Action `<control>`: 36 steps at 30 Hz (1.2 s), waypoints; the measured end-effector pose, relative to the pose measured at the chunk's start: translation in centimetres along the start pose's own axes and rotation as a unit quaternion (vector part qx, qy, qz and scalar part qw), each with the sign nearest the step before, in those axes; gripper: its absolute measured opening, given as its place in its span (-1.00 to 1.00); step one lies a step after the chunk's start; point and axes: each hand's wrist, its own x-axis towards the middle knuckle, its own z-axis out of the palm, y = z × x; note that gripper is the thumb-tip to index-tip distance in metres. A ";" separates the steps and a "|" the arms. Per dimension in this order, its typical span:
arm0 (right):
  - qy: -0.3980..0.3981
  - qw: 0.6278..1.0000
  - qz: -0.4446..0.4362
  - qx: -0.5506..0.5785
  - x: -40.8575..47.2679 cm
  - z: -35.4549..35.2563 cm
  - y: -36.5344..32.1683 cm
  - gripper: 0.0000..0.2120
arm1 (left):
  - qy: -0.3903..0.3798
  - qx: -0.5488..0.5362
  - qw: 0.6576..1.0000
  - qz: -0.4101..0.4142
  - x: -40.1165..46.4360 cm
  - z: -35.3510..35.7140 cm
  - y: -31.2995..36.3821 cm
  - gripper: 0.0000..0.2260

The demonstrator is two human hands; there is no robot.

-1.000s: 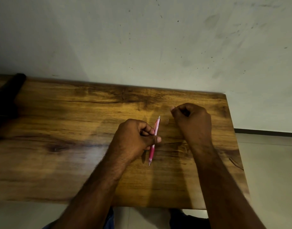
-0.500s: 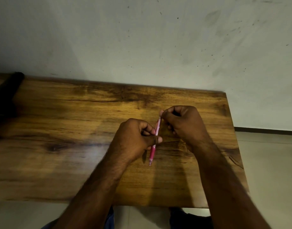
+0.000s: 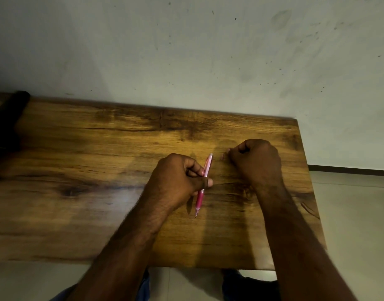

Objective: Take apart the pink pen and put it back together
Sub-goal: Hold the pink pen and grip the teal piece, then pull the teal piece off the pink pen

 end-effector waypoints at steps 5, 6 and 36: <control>0.018 1.000 -0.007 -0.010 -0.2 0.2 -0.1 -0.80 | -0.004 0.008 1.000 0.001 -0.1 -0.1 0.0 -0.87; 0.015 1.000 -0.007 -0.004 -0.2 0.2 -0.1 -0.79 | -0.003 0.009 1.000 0.001 -0.1 -0.1 0.1 -0.87; -0.292 0.949 0.030 0.111 -3.3 -1.8 -1.7 -0.61 | 0.206 0.132 0.970 0.004 0.9 -0.1 0.1 -0.77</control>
